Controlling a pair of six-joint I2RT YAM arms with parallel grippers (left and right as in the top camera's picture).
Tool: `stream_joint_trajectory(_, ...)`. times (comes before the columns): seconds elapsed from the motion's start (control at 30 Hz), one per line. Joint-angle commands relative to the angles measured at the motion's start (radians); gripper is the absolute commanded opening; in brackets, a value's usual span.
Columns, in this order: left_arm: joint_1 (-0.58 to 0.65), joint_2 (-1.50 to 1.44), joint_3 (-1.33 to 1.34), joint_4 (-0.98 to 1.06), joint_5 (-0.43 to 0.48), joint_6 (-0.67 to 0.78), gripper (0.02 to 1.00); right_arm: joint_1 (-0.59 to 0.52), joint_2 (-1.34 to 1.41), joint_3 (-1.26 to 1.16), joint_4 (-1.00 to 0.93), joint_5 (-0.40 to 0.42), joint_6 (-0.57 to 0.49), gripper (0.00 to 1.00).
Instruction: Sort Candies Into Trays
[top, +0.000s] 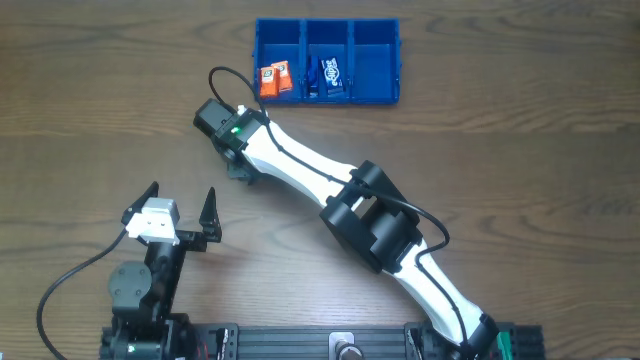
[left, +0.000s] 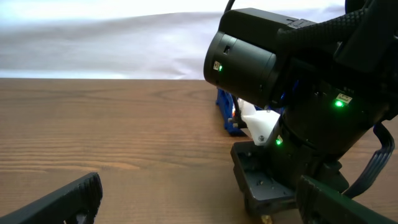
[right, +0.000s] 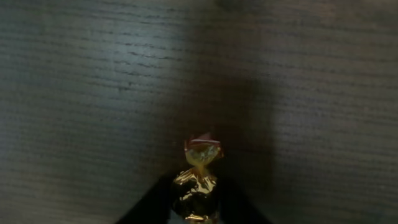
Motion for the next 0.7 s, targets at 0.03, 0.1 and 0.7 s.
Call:
stream_joint_trajectory(0.03,0.003,-0.006,-0.022,-0.029,0.018,0.014,0.996,0.002,0.021,0.0,-0.003,-0.01,0.006,0.141)
stream_joint_trajectory(0.1,0.003,-0.006,-0.022,-0.029,0.018,0.014,0.998,0.002,0.019,0.0,-0.006,-0.009,0.006,0.134)
stream_joint_trajectory(0.7,0.003,-0.006,-0.022,-0.029,0.018,0.014,0.998,-0.403,-0.382,0.0,0.025,0.182,-0.37,0.132)
